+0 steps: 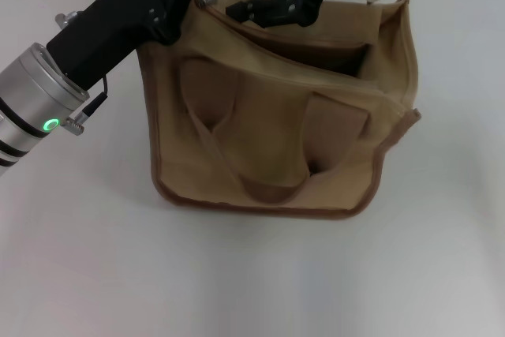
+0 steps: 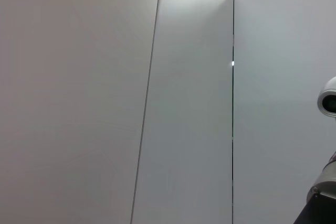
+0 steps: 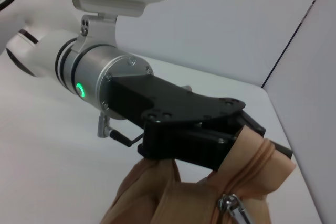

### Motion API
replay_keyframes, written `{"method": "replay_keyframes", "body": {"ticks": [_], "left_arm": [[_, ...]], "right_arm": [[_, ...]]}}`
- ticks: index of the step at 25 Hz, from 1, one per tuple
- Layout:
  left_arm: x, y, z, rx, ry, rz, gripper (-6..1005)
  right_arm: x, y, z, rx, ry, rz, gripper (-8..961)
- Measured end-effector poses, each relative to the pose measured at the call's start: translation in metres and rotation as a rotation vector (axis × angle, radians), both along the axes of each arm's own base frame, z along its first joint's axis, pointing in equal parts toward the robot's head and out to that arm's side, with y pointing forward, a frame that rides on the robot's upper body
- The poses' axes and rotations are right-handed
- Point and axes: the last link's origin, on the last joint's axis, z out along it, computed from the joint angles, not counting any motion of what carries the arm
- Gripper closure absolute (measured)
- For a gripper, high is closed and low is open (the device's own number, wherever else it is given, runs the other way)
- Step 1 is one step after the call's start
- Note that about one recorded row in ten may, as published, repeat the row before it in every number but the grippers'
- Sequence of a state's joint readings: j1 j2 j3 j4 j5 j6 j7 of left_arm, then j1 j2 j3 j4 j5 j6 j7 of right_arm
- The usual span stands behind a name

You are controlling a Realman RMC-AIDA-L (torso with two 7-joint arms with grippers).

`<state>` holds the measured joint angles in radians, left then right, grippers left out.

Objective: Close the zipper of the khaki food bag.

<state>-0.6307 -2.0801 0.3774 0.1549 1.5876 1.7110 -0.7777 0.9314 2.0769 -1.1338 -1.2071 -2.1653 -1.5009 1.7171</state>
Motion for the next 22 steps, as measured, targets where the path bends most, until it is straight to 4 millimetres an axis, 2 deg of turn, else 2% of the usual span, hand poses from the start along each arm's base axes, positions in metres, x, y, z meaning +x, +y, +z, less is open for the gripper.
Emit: {"method": "replay_keyframes", "body": {"ticks": [22], "left_arm": [[0.0013,0.0017,0.0004,0.003,-0.001,0.000,977]], "right_arm": [[-0.0029,0.0045,-0.0094,0.005,0.022,0.030,613]]}}
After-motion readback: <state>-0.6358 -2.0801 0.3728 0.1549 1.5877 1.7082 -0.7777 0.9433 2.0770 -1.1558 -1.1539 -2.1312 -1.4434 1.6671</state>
